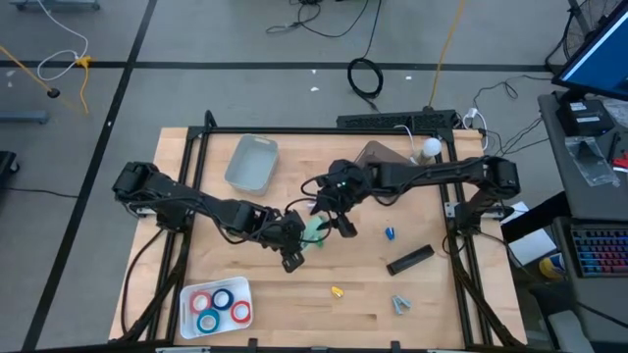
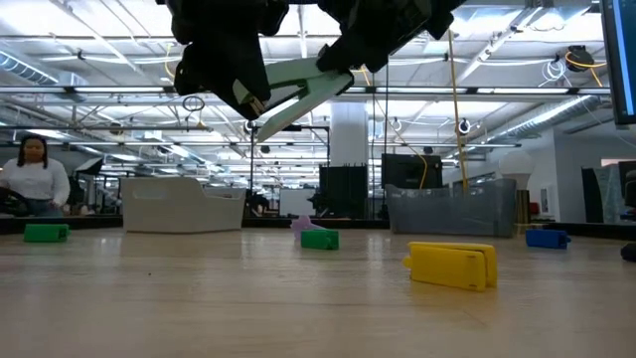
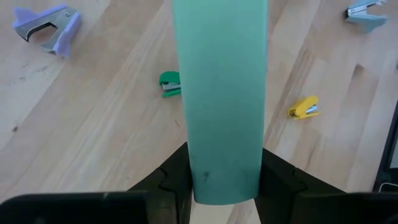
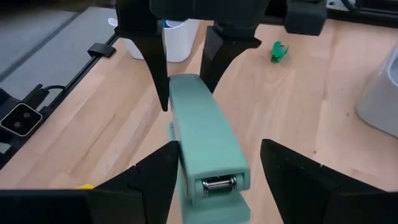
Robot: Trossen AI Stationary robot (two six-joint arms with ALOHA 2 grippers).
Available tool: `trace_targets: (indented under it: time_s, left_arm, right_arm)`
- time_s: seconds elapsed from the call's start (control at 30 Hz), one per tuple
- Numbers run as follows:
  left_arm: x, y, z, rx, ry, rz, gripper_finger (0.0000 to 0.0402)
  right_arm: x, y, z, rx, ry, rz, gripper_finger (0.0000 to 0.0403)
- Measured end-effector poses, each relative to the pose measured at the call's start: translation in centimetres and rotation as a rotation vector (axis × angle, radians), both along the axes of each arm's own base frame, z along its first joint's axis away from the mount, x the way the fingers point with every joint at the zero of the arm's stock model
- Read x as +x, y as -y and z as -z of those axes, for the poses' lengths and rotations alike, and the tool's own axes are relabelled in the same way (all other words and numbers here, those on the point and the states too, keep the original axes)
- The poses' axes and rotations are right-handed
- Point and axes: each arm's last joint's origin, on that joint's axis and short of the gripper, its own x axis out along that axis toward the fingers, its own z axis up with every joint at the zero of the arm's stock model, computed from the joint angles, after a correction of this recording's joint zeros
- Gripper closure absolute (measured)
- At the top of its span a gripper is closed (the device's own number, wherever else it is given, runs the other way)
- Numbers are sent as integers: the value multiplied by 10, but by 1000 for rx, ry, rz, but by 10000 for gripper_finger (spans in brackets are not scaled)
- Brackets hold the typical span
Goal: Pick and place Stapler, Stapler remover, tape
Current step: Put the light green stapler into the black bin
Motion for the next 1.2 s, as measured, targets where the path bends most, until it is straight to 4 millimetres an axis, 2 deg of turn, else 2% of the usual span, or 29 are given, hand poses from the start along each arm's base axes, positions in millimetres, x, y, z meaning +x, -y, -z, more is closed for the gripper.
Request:
trace_targets:
  time_s: [0.87, 1.2]
  left_arm:
    - [2, -11, 0, 1, -12, 8, 276]
    - [2, -11, 0, 5, -8, 15, 276]
  right_arm:
    - [2, 0, 4, -17, -11, 12, 182]
    - [3, -1, 5, -18, -10, 6, 224]
